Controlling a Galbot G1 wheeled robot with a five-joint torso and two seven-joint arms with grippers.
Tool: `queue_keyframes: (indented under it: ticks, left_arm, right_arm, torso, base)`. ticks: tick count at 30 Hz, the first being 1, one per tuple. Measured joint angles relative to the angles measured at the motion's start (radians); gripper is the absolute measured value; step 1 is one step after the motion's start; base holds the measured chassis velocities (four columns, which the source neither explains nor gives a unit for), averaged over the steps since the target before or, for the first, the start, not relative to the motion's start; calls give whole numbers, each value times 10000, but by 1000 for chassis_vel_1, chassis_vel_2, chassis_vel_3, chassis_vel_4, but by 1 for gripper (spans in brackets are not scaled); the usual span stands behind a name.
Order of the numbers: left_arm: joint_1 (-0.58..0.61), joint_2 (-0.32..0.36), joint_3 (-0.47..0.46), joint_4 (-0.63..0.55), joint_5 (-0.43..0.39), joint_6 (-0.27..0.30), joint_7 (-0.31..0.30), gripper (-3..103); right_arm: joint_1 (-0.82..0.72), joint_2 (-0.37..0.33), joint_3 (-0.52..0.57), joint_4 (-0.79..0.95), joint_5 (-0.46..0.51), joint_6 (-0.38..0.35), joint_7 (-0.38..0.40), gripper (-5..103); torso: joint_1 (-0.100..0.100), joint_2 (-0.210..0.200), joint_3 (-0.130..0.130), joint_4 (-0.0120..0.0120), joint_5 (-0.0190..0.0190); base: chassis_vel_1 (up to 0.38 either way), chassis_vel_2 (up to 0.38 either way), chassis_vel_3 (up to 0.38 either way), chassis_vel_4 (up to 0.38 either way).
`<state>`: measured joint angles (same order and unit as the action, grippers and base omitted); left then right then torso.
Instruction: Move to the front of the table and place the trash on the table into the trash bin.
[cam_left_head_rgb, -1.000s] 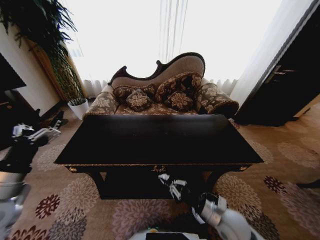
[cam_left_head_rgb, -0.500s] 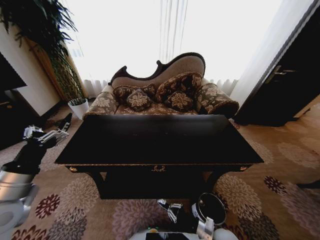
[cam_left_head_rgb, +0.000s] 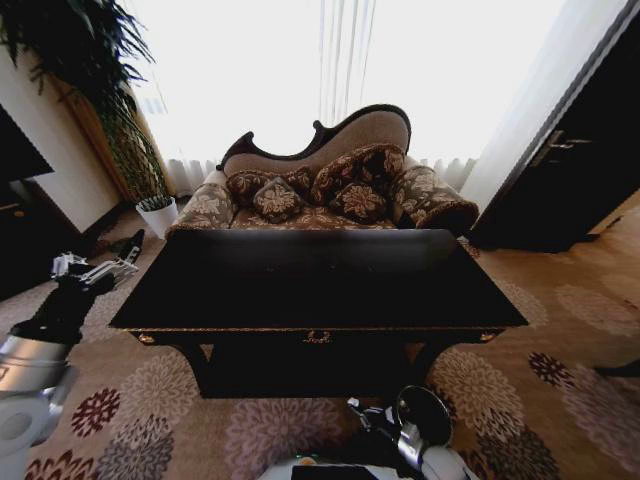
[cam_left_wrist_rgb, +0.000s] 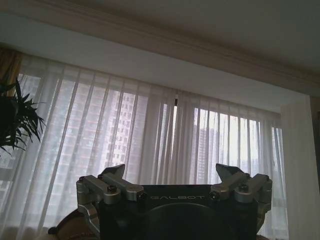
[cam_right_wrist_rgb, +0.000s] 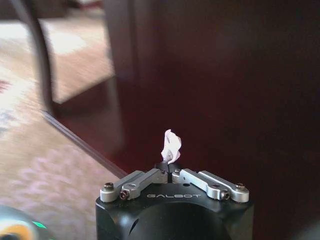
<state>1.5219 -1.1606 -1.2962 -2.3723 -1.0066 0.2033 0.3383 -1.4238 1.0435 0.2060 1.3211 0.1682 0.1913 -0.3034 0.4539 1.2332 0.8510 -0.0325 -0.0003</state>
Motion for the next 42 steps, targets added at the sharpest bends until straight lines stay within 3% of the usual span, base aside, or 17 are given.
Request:
queue_keyframes:
  ticks: [7,27,39,42]
  left_arm:
    - [-84,-147,68,95,77,0,5,100]
    - [58,-200,175,-23,272,0,12,100]
    - [91,-285,318,-97,379,-8,17,100]
    - [94,-212,175,32,367,-9,18,100]
  right_arm:
    - [620,228,102,-1035,5,-1018,1343,0]
    - [1072,1098,942,-3063,828,-552,1411,0]
    - [1306,1163,990,-3469,958,-525,1529,0]
    - [1943,1334,769,-4091,608,-505,1648,0]
  torso:
    - [0,0,0,0,1]
    - [0,0,-1,1,0]
    - [0,0,-1,-2,-1]
    - [0,0,-1,0,6]
  base:
    - [0,0,0,0]
    - [0,0,0,0]
    - [0,0,0,0]
    - [0,0,0,0]
